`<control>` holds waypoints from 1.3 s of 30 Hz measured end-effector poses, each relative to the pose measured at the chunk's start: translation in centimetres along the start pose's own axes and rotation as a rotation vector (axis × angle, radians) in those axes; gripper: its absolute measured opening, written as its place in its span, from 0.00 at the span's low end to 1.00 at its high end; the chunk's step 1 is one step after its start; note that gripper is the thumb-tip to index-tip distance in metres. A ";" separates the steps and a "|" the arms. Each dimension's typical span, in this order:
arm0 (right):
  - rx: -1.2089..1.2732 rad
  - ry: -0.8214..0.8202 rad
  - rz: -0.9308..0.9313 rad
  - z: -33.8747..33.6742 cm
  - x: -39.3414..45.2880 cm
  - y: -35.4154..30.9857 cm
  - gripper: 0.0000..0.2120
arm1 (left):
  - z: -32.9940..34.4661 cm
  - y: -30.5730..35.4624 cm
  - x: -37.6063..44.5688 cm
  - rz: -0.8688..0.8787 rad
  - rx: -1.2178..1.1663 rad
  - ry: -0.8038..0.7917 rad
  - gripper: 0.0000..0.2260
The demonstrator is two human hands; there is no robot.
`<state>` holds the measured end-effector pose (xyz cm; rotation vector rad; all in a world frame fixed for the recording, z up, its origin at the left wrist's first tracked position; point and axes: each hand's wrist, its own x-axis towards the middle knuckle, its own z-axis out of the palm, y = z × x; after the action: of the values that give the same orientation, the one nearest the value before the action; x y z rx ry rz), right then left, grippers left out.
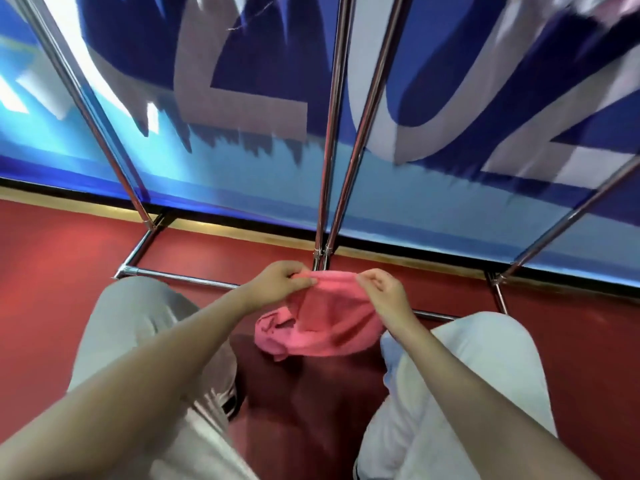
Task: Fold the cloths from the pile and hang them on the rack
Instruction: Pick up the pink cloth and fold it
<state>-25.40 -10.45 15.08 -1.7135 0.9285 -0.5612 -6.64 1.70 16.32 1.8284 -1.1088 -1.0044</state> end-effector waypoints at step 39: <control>0.344 0.444 0.437 -1.9 -3.1 2.0 0.19 | -1.5 0.2 -4.3 -0.173 -0.672 0.773 0.09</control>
<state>-29.27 -9.31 14.09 -1.0491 1.3855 -0.7670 -6.71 5.89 18.05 1.5234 -0.1146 -0.5551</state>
